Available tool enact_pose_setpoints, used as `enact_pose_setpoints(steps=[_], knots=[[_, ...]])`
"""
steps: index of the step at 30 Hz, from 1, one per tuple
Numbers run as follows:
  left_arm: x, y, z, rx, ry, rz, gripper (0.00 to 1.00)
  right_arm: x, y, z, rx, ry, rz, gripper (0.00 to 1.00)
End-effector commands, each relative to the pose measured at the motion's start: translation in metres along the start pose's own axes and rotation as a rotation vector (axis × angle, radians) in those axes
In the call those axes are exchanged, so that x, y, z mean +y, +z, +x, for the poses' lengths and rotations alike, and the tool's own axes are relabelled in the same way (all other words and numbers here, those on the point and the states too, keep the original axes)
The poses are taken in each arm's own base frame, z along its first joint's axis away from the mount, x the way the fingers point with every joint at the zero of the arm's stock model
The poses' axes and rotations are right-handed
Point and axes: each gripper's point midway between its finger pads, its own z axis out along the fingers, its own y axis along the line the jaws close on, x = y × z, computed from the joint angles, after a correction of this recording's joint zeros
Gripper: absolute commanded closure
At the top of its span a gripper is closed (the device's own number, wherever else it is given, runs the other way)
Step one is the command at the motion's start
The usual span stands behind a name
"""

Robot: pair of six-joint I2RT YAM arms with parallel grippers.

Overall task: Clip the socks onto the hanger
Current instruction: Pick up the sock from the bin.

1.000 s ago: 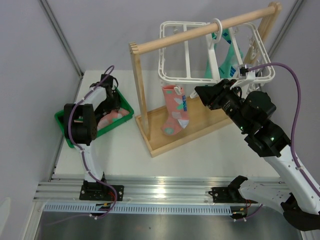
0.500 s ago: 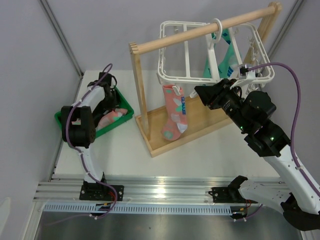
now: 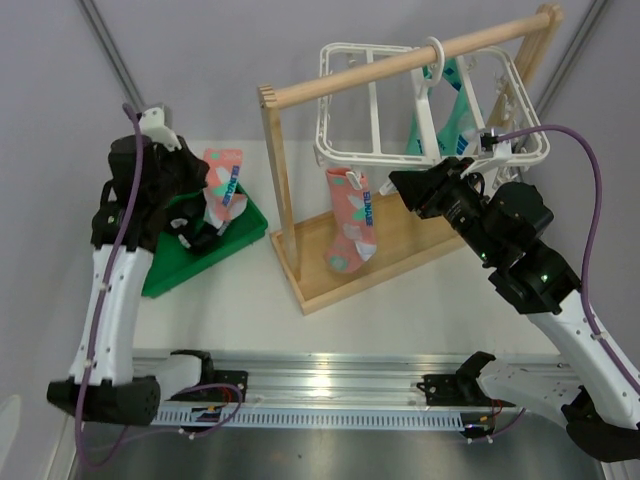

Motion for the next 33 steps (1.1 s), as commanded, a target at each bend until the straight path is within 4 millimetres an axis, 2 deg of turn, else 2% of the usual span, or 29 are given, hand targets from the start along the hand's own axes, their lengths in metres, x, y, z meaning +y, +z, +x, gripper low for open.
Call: enact_pose_setpoints(steps=[1, 3, 4, 5, 6, 7, 8, 10, 11, 14, 15, 17, 20, 21, 23, 24, 26, 30, 33], knots=[[-0.042, -0.043, -0.007, -0.078, 0.052, 0.189, 0.99, 0.007, -0.002, -0.011, -0.036, -0.011, -0.032, 1.0], [-0.064, -0.067, -0.004, -0.106, 0.096, 0.295, 0.99, 0.008, -0.002, -0.012, -0.038, -0.012, -0.035, 1.0], [-0.075, -0.093, -0.009, -0.163, 0.123, 0.352, 0.99, 0.008, -0.003, -0.012, -0.04, -0.015, -0.038, 1.0], [-0.081, -0.101, -0.004, -0.175, 0.155, 0.394, 0.99, 0.008, -0.002, -0.013, -0.042, -0.016, -0.036, 1.0], [-0.098, -0.116, 0.0, -0.189, 0.182, 0.476, 0.99, 0.008, -0.002, -0.013, -0.043, -0.019, -0.038, 1.0], [-0.106, -0.139, -0.002, -0.241, 0.207, 0.532, 0.99, 0.009, -0.002, -0.013, -0.043, -0.02, -0.038, 1.0], [-0.118, -0.144, 0.009, -0.24, 0.234, 0.601, 0.99, 0.009, -0.002, -0.014, -0.044, -0.02, -0.039, 1.0], [-0.138, -0.167, 0.023, -0.239, 0.267, 0.757, 0.99, 0.012, -0.001, -0.013, -0.039, -0.022, -0.055, 1.0], [-0.145, -0.179, 0.022, -0.266, 0.272, 0.814, 0.99, 0.012, -0.001, -0.013, -0.039, -0.025, -0.058, 1.0], [-0.168, -0.201, 0.043, -0.231, 0.28, 0.994, 0.99, 0.014, -0.001, -0.013, -0.038, -0.027, -0.066, 1.0], [-0.174, -0.205, 0.041, -0.255, 0.285, 1.029, 0.99, 0.014, 0.0, -0.012, -0.036, -0.028, -0.067, 1.0], [-0.185, -0.204, 0.051, -0.24, 0.291, 1.086, 0.98, 0.015, 0.0, -0.011, -0.029, -0.029, -0.075, 1.0], [-0.201, -0.206, 0.05, -0.263, 0.307, 1.148, 0.99, 0.018, -0.002, -0.012, -0.028, -0.03, -0.093, 1.0], [-0.207, -0.2, 0.052, -0.252, 0.313, 1.157, 0.99, 0.02, -0.003, -0.012, -0.027, -0.03, -0.097, 1.0], [-0.219, -0.199, 0.05, -0.276, 0.336, 1.194, 0.99, 0.022, -0.004, -0.014, -0.032, -0.031, -0.107, 1.0], [-0.225, -0.191, 0.053, -0.26, 0.342, 1.201, 0.99, 0.023, -0.005, -0.015, -0.032, -0.031, -0.114, 1.0], [-0.234, -0.194, 0.05, -0.29, 0.351, 1.25, 0.99, 0.024, -0.005, -0.015, -0.032, -0.033, -0.121, 1.0], [-0.25, -0.189, 0.044, -0.332, 0.361, 1.299, 0.99, 0.028, -0.005, -0.013, -0.023, -0.029, -0.139, 1.0], [-0.258, -0.175, 0.044, -0.326, 0.365, 1.29, 0.99, 0.033, -0.006, -0.012, -0.012, -0.029, -0.168, 1.0]])
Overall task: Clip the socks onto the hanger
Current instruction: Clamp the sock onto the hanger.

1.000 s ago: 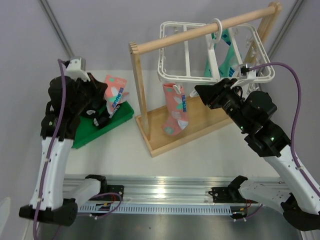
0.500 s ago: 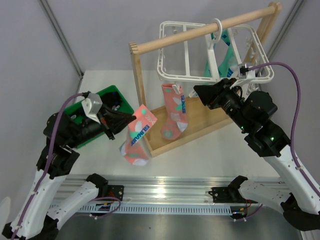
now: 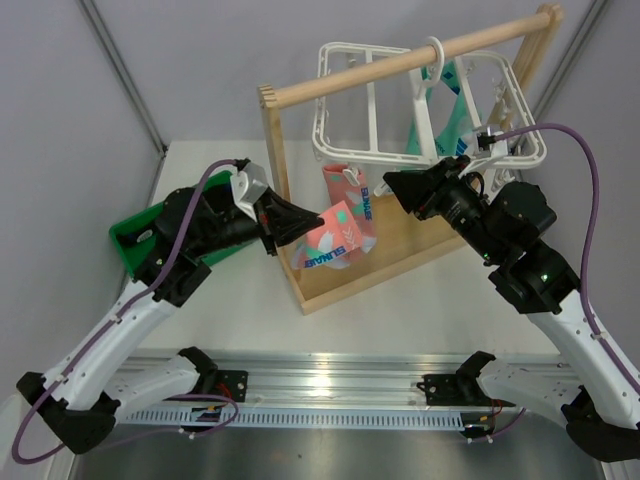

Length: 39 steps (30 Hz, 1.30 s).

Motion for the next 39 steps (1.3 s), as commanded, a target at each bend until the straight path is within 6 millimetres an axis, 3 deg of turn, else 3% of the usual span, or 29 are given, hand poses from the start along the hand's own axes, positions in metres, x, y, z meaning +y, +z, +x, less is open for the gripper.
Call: enact_pose_setpoints(steps=[1, 9, 16, 39], knots=[[-0.005, 0.013, -0.024, -0.084, 0.095, 0.056, 0.99, 0.016, -0.004, -0.012, -0.02, -0.007, -0.072, 1.0], [0.009, 0.03, -0.029, -0.125, 0.103, 0.007, 0.99, 0.024, -0.004, -0.011, -0.013, 0.007, -0.109, 1.0], [0.014, 0.032, -0.042, -0.197, 0.12, -0.043, 0.99, 0.025, -0.002, -0.009, 0.0, 0.018, -0.118, 1.0], [0.02, 0.054, -0.027, -0.205, 0.157, -0.038, 0.99, 0.029, -0.005, -0.01, 0.006, 0.021, -0.132, 1.0]])
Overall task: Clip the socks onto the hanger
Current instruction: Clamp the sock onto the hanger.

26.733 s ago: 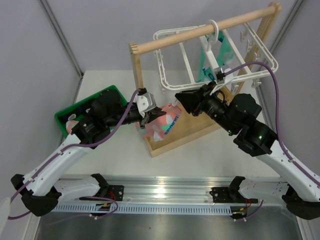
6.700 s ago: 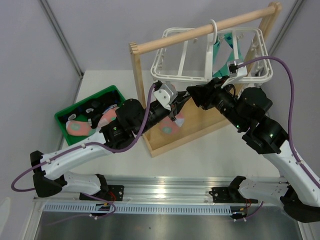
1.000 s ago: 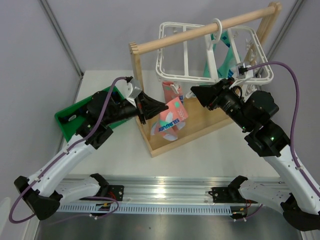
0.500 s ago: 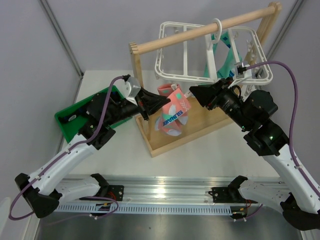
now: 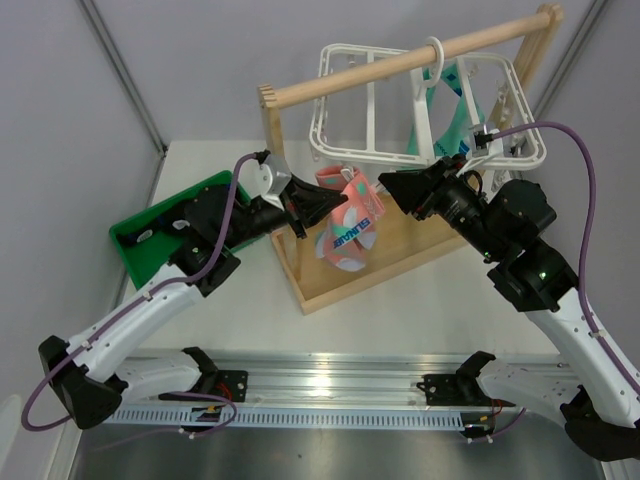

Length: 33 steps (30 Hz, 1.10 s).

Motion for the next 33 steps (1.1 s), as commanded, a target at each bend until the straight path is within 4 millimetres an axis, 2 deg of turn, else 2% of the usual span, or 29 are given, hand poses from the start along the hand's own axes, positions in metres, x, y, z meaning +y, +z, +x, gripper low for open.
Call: enact_pose_setpoints(steps=[1, 7, 10, 16, 20, 33], knots=[[-0.005, 0.005, -0.013, -0.075, 0.056, 0.03, 0.99, 0.018, -0.006, -0.011, -0.01, 0.008, -0.065, 1.0], [-0.011, 0.005, -0.017, -0.129, 0.074, 0.066, 0.99, 0.017, -0.005, -0.01, -0.005, 0.005, -0.061, 1.0], [-0.01, 0.004, -0.012, -0.122, 0.095, 0.067, 0.99, 0.016, -0.007, -0.013, -0.014, 0.002, -0.057, 1.0], [-0.007, 0.001, 0.01, -0.107, 0.109, 0.058, 0.99, 0.017, -0.01, -0.019, -0.029, -0.01, -0.053, 1.0], [-0.008, 0.002, 0.012, -0.111, 0.117, 0.07, 0.99, 0.018, -0.01, -0.018, -0.027, -0.013, -0.057, 1.0], [-0.005, 0.001, -0.008, -0.161, 0.139, 0.038, 0.99, 0.011, -0.01, -0.016, -0.019, -0.021, -0.031, 1.0]])
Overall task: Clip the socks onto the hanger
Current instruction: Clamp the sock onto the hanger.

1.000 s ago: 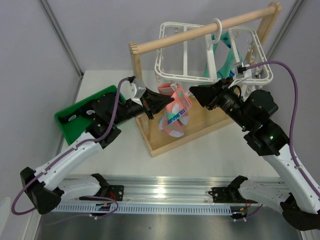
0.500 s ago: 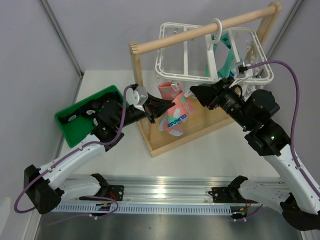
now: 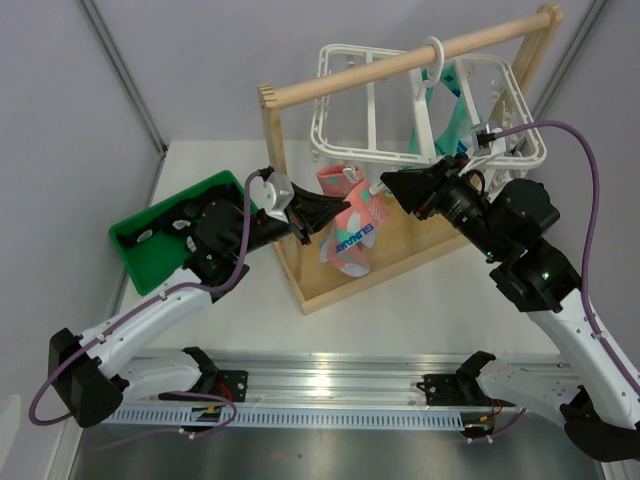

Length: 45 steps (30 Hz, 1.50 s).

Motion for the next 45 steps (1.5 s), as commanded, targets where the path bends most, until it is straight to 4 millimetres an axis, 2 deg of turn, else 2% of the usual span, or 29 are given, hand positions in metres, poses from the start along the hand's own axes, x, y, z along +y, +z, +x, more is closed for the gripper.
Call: enact_pose_setpoints(steps=[1, 10, 16, 28, 45], knots=[[-0.004, 0.0, -0.034, -0.097, 0.077, 0.004, 0.99, 0.01, -0.007, -0.012, -0.018, -0.011, -0.03, 1.0], [0.004, -0.001, -0.039, -0.105, 0.098, -0.04, 0.99, 0.008, -0.006, -0.011, -0.016, -0.01, -0.021, 1.0], [0.004, -0.002, -0.048, -0.125, 0.118, -0.048, 0.99, 0.007, -0.006, -0.011, -0.015, -0.01, -0.019, 1.0], [0.006, -0.003, -0.054, -0.137, 0.124, -0.058, 0.99, 0.009, -0.006, -0.011, -0.012, -0.007, -0.026, 1.0], [0.007, 0.008, -0.063, -0.163, 0.114, -0.044, 0.99, 0.011, -0.005, -0.01, -0.008, -0.003, -0.038, 1.0]])
